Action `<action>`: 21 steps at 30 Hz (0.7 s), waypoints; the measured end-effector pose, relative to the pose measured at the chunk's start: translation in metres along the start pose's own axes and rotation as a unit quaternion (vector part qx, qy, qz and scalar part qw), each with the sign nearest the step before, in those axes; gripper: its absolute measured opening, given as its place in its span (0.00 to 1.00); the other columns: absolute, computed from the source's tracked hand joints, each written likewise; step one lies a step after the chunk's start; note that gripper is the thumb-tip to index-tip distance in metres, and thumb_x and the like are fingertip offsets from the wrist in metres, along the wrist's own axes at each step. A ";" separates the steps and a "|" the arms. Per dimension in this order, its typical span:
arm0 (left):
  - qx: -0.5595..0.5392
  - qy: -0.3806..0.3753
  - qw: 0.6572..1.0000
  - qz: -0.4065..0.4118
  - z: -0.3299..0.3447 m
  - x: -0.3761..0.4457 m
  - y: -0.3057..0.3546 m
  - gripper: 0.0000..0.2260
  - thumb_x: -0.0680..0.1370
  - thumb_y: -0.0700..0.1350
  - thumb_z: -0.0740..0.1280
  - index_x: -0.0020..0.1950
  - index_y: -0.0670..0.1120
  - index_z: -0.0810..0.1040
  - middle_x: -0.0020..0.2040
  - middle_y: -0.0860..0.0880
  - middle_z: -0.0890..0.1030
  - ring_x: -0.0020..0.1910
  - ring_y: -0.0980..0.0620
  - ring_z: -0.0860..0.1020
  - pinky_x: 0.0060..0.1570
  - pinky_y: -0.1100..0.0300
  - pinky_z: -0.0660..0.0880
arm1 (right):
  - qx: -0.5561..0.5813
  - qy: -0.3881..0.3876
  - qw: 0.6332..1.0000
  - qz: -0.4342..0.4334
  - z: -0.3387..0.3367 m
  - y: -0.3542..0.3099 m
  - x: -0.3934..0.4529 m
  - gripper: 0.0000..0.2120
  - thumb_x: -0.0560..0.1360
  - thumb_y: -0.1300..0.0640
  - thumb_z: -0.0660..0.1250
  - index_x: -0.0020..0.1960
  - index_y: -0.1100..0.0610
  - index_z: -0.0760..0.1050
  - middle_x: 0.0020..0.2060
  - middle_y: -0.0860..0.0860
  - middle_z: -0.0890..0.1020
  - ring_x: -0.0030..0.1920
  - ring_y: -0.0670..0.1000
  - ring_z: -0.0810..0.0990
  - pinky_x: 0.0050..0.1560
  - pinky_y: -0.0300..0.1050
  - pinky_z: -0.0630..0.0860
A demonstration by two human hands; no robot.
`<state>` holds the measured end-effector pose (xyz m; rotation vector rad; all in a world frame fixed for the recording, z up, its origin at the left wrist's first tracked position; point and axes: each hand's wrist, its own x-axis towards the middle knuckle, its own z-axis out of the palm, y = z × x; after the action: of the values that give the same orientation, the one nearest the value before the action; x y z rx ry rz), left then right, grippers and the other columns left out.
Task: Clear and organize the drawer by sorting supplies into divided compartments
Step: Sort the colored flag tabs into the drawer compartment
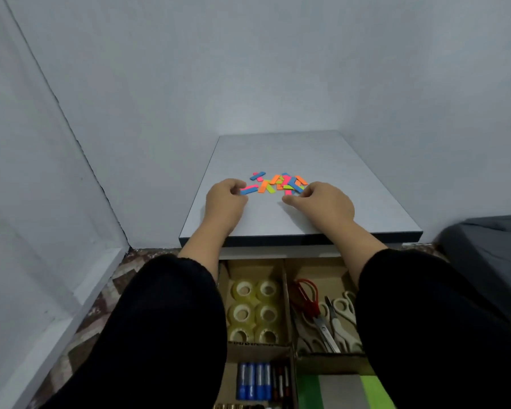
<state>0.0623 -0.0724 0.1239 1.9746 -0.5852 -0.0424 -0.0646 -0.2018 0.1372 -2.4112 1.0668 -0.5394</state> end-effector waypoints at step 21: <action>-0.032 -0.045 0.997 0.044 0.010 0.013 0.007 0.04 0.72 0.38 0.69 0.38 0.45 0.81 0.40 0.50 0.81 0.44 0.54 0.78 0.45 0.57 0.77 | 0.008 -0.015 0.994 -0.105 0.011 0.002 -0.005 0.05 0.70 0.45 0.65 0.42 0.45 0.76 0.40 0.43 0.78 0.43 0.46 0.76 0.37 0.40 0.68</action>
<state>0.0687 -0.0890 0.1277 1.8904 -0.7214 -0.0943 -0.0633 -0.1963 0.1262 -2.5250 0.7987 -0.5766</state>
